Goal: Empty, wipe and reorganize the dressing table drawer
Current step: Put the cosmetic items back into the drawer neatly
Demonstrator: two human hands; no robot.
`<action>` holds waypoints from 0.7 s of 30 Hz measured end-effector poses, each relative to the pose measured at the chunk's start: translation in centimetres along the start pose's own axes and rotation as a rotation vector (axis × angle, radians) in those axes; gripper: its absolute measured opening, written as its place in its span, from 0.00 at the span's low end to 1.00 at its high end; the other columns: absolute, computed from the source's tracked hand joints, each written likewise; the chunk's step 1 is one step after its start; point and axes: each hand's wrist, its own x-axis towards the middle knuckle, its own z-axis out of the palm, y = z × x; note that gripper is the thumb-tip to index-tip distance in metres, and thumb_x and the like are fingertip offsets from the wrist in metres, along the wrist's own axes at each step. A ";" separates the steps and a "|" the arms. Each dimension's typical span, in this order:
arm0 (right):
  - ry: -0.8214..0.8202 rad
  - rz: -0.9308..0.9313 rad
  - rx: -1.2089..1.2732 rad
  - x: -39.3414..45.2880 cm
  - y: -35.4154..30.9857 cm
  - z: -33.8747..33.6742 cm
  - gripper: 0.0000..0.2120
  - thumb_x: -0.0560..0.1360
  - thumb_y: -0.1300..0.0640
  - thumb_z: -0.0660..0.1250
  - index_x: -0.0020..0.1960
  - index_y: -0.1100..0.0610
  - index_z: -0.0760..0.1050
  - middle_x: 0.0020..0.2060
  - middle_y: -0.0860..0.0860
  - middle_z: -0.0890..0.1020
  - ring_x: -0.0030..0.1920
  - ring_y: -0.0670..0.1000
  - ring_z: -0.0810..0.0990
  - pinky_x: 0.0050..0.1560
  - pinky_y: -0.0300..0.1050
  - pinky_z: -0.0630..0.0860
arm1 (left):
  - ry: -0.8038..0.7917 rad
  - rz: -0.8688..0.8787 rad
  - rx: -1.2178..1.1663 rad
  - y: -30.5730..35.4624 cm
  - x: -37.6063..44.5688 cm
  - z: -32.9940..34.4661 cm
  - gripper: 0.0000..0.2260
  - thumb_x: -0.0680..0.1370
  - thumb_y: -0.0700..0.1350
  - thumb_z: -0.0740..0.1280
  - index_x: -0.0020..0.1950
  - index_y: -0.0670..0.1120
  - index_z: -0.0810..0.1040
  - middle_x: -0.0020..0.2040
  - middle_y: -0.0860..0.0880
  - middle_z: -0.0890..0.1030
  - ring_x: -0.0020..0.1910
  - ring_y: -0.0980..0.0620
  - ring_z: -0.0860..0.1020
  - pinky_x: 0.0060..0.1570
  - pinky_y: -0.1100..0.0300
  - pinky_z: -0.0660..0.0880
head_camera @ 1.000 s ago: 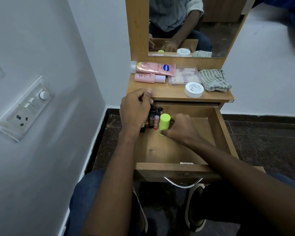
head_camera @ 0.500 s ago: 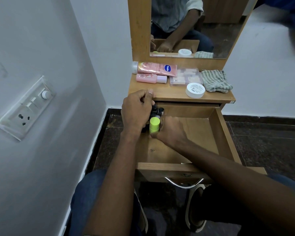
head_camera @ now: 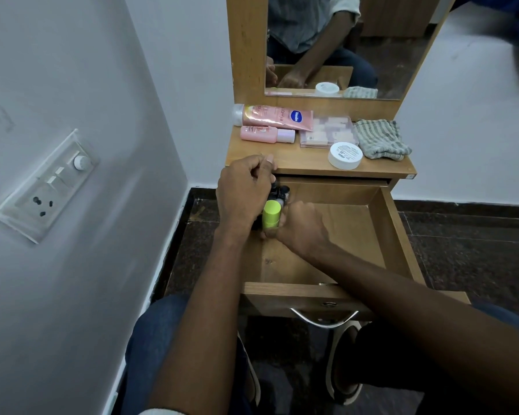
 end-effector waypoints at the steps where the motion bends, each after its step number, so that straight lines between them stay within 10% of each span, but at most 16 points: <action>1: -0.003 0.003 0.006 0.1 0.1 0.1 0.21 0.63 0.42 0.84 0.38 0.52 0.76 0.35 0.51 0.83 0.38 0.52 0.82 0.35 0.46 0.77 | -0.002 0.000 -0.001 0.0 0.0 0.0 0.14 0.85 0.57 0.65 0.49 0.54 0.88 0.37 0.60 0.85 0.37 0.60 0.83 0.45 0.50 0.84; 12: -0.053 0.014 0.061 0.1 0.5 -2.1 0.16 0.64 0.47 0.85 0.33 0.54 0.80 0.26 0.48 0.82 0.33 0.48 0.83 0.42 0.51 0.84 | -0.047 0.024 0.045 0.5 0.0 0.2 0.13 0.85 0.56 0.65 0.49 0.53 0.87 0.38 0.59 0.86 0.33 0.60 0.81 0.39 0.51 0.83; 21: 0.522 -0.256 -0.167 1.9 3.2 -9.9 0.09 0.73 0.60 0.77 0.49 0.58 0.78 0.44 0.54 0.82 0.44 0.53 0.78 0.43 0.48 0.76 | -0.115 0.178 0.120 3.2 0.2 1.8 0.10 0.84 0.54 0.69 0.51 0.53 0.88 0.42 0.59 0.86 0.43 0.58 0.82 0.45 0.53 0.82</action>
